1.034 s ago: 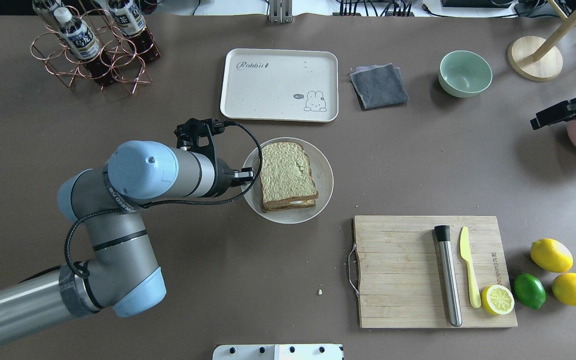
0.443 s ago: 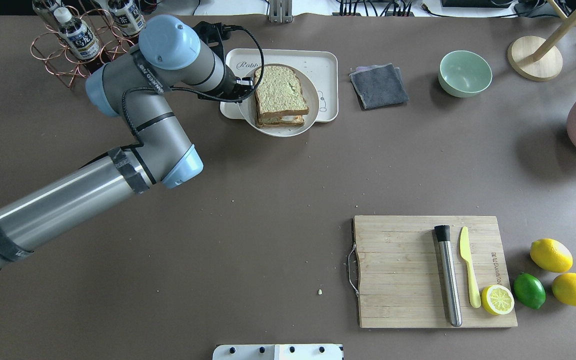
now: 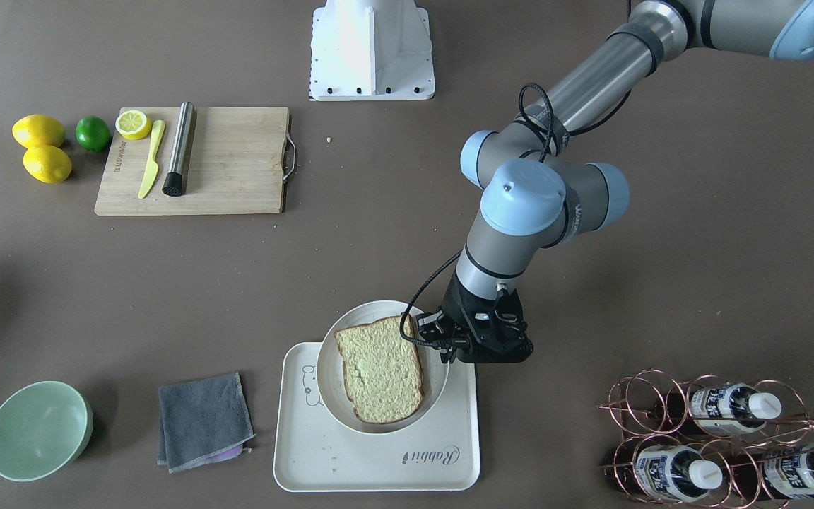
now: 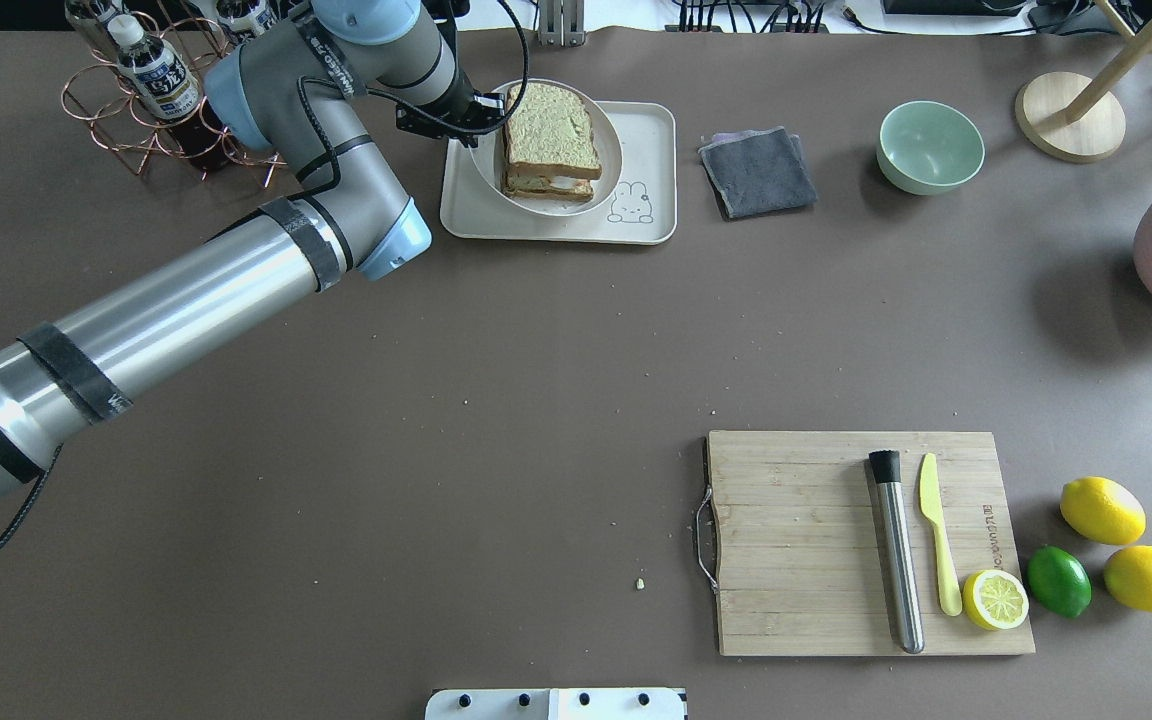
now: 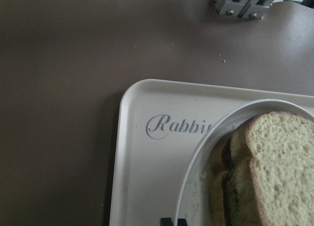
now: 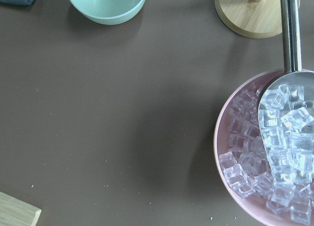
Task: Make sandwich and place on tray
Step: 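Carry the plate with the left gripper onto the cream tray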
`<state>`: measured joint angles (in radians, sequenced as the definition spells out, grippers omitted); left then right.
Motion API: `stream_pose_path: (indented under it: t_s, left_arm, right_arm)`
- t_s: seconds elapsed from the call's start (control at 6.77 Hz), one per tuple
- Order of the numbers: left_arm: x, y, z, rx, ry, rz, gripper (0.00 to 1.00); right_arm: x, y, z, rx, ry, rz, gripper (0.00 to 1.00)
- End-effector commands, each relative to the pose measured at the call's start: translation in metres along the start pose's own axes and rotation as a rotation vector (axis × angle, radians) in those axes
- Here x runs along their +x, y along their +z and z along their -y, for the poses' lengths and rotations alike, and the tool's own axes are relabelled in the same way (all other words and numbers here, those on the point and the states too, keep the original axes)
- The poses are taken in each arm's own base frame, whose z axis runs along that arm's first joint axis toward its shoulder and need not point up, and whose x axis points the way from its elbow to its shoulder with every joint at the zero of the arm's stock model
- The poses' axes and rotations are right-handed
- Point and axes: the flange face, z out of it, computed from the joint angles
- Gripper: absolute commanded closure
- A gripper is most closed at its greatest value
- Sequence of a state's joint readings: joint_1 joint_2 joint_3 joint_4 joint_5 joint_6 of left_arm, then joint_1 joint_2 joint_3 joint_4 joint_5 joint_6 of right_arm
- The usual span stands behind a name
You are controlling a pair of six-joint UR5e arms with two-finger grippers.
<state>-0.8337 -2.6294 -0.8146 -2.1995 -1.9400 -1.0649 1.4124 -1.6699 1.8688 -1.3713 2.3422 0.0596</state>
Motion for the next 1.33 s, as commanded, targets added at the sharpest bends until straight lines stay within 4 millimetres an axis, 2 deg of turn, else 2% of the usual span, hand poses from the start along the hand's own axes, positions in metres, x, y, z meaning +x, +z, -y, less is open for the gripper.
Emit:
stream_pose_path:
  t_s: [0.0, 0.15, 0.3, 0.44, 0.59, 0.74, 0.89, 1.03, 1.18]
  left_arm:
    - [0.02, -0.001, 0.001, 0.01, 0.036, -0.01, 1.0]
    - [0.031, 0.002, -0.006, 0.026, 0.047, -0.004, 1.0]
    - [0.035, 0.0, -0.007, 0.033, 0.056, -0.016, 0.9]
    - [0.037, -0.003, -0.007, 0.039, 0.066, -0.023, 0.57]
    - [0.036, -0.008, -0.004, 0.068, 0.066, -0.019, 0.28]
    - [0.035, -0.014, -0.002, 0.079, 0.067, -0.027, 0.18]
    - [0.024, -0.027, -0.001, 0.098, 0.068, -0.041, 0.03]
    - [0.008, -0.053, 0.005, 0.13, 0.066, -0.07, 0.03]
    - [-0.007, -0.076, -0.003, 0.115, 0.065, -0.092, 0.03]
  right_arm:
    - [0.007, 0.002, 0.0, -0.002, 0.007, -0.001, 0.0]
    - [0.008, 0.002, -0.001, -0.003, 0.01, -0.002, 0.0]
    - [0.009, 0.003, -0.002, -0.005, 0.01, -0.002, 0.0]
    - [0.011, 0.005, -0.004, -0.011, 0.007, -0.004, 0.0]
    - [0.013, 0.007, -0.005, -0.013, 0.006, -0.004, 0.0]
    - [0.014, 0.008, -0.005, -0.014, 0.007, -0.004, 0.0]
    - [0.015, 0.008, -0.006, -0.015, 0.008, -0.007, 0.0]
    - [0.016, 0.01, -0.006, -0.016, 0.009, -0.004, 0.0]
    - [0.018, 0.011, -0.007, -0.018, 0.011, -0.012, 0.0]
